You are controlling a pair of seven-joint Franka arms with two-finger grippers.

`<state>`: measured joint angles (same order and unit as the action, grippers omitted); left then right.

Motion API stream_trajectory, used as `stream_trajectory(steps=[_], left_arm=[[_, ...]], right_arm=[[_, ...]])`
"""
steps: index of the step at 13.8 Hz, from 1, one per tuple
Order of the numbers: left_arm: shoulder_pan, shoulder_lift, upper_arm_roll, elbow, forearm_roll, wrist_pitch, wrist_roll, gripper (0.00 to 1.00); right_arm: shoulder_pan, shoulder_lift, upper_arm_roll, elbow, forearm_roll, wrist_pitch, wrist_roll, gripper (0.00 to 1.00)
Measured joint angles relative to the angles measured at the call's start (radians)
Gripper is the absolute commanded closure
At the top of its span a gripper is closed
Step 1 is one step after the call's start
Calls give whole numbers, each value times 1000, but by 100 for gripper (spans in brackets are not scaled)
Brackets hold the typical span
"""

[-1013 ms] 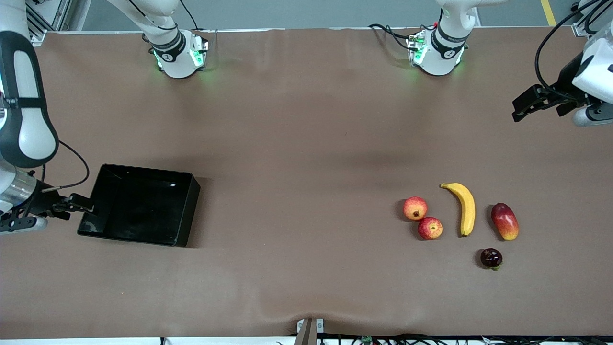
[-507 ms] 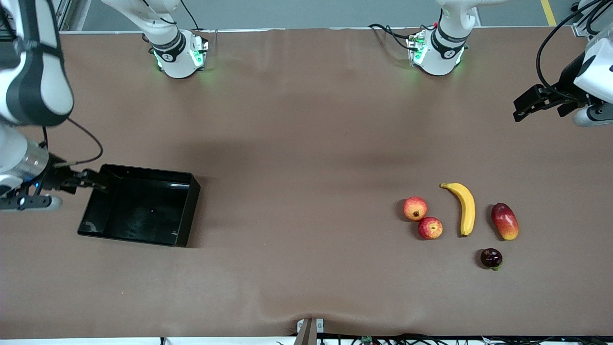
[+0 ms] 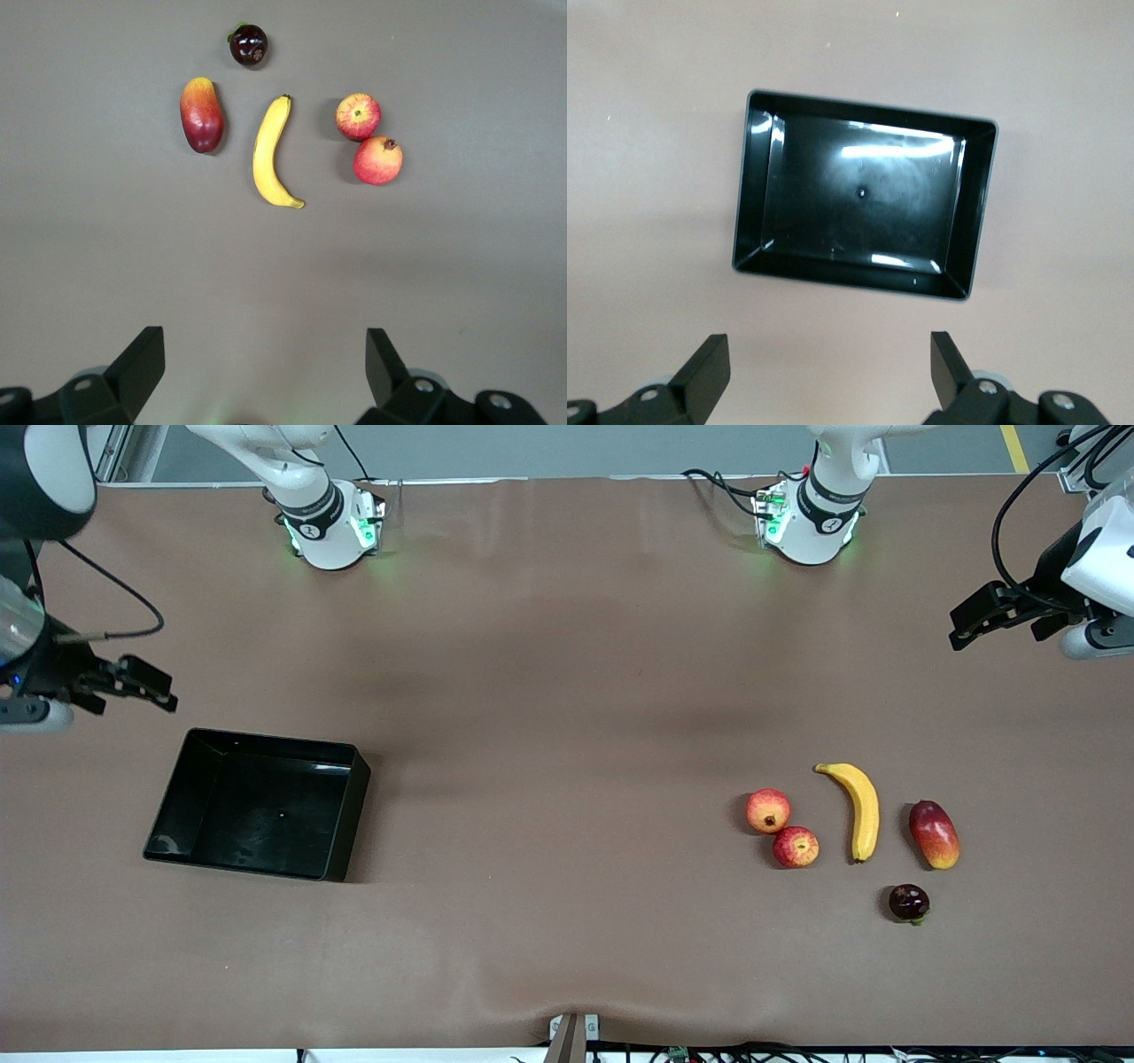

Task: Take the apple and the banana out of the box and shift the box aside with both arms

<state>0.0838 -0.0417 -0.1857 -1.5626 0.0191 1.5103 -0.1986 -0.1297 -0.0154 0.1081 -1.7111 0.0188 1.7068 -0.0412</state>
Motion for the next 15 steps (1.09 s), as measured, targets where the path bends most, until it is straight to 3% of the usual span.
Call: stream_trajectory(steps=[4,15], left_arm=[[-1,0,0,0,0,0,0,0],[-3,0,-2,2,0,0,1,0]], right_arm=[[120,-48,-136,4,-3,-103,45,0],[125,-59,-151,51,-11,-151,79,0]])
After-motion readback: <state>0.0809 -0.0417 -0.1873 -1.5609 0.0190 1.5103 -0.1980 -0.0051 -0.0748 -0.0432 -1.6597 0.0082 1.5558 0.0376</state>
